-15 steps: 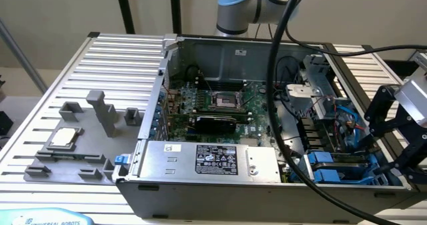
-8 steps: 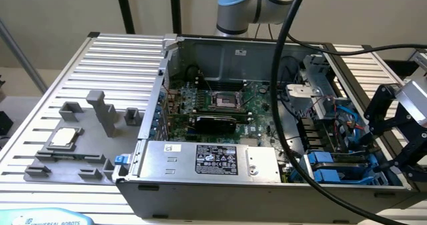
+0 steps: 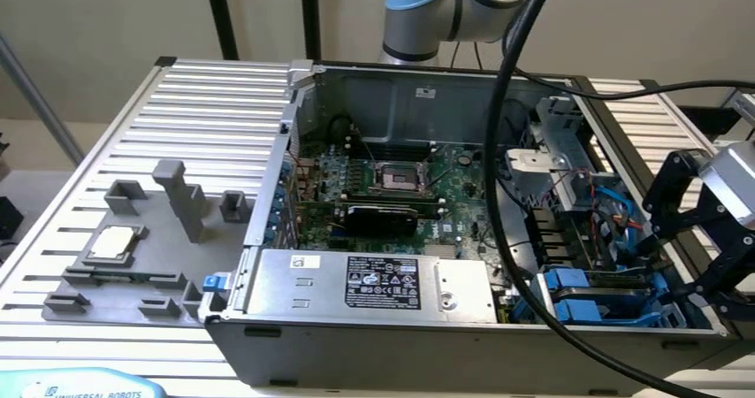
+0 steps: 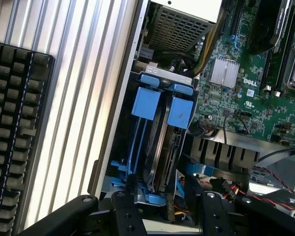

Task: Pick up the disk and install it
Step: 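Insert the first disk wire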

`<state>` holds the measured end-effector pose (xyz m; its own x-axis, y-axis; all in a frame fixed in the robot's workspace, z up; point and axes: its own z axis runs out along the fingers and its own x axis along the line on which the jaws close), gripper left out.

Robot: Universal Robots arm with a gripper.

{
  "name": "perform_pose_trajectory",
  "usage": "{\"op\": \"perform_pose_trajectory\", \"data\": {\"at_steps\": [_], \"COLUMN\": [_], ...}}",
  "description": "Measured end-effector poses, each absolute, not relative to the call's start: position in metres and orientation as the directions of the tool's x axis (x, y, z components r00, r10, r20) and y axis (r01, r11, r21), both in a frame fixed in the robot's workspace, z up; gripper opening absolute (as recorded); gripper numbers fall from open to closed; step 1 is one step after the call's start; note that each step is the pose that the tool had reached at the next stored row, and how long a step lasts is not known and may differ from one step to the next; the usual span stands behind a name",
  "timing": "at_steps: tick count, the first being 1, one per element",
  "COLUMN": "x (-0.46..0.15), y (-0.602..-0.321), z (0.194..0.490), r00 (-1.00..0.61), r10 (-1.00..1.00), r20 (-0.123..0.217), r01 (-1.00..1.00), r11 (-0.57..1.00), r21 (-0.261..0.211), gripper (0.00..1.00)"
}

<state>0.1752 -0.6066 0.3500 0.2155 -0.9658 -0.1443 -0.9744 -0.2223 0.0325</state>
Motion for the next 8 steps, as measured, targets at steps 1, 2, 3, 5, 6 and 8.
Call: {"op": "perform_pose_trajectory", "data": {"at_steps": [1, 2, 3, 5, 6, 8], "x": [0.1757, 0.1761, 0.1765, 0.1773, 0.1778, 0.1783], "y": [-0.6065, -0.6064, -0.6064, -0.6064, -0.6063, -0.6062], "z": [0.3497, 0.3495, 0.3494, 0.3491, 0.349, 0.3486], "r00": [0.217, 0.218, 0.219, 0.221, 0.222, 0.224], "r10": [-0.965, -0.965, -0.965, -0.964, -0.963, -0.963], "r20": [-0.145, -0.146, -0.147, -0.149, -0.15, -0.152], "r01": [-0.974, -0.974, -0.974, -0.973, -0.973, -0.972], "r11": [-0.224, -0.225, -0.226, -0.228, -0.229, -0.231], "r21": [0.032, 0.032, 0.032, 0.032, 0.031, 0.031], "gripper": [0.51, 0.49, 0.49, 0.41, 0.41, 0.41]}}
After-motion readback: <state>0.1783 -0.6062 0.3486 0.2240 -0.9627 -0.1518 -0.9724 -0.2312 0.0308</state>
